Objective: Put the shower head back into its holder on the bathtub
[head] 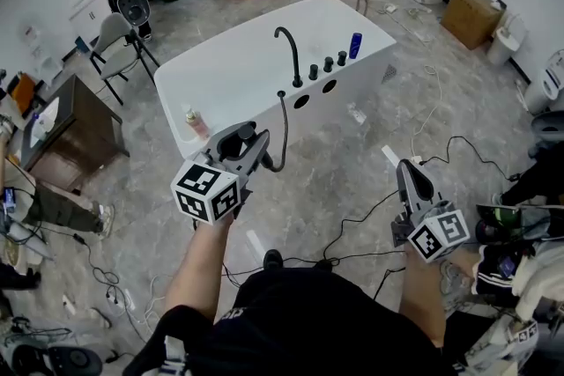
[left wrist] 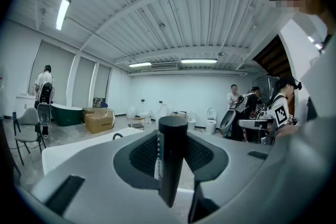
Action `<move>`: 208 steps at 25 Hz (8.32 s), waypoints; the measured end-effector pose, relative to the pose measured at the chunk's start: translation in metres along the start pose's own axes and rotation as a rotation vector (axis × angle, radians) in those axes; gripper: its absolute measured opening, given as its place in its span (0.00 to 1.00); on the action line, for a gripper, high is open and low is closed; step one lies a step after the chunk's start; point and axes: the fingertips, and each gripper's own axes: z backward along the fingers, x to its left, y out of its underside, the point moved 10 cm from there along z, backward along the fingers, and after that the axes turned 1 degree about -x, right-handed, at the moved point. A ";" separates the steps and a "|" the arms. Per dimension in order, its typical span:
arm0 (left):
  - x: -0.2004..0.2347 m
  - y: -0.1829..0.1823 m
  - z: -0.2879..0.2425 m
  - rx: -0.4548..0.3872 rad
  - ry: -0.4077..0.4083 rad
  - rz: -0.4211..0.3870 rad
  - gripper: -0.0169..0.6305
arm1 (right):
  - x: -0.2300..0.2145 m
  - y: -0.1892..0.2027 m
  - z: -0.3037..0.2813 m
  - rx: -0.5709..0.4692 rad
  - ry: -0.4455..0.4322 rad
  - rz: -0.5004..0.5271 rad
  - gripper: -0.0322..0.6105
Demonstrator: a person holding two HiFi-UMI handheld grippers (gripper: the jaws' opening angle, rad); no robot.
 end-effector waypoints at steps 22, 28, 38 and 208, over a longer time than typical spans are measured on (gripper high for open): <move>-0.063 -0.005 -0.038 -0.043 -0.059 0.004 0.23 | -0.064 -0.011 0.041 0.002 -0.137 -0.054 0.07; -0.034 -0.002 -0.072 -0.030 -0.052 0.025 0.23 | -0.083 -0.005 0.006 0.020 -0.117 -0.078 0.07; 0.071 0.002 -0.151 -0.024 -0.064 0.065 0.23 | -0.127 0.010 -0.111 0.069 -0.093 -0.113 0.07; 0.456 0.309 -0.473 0.323 -0.397 0.435 0.23 | -0.246 0.593 -0.690 1.095 -0.357 0.043 0.35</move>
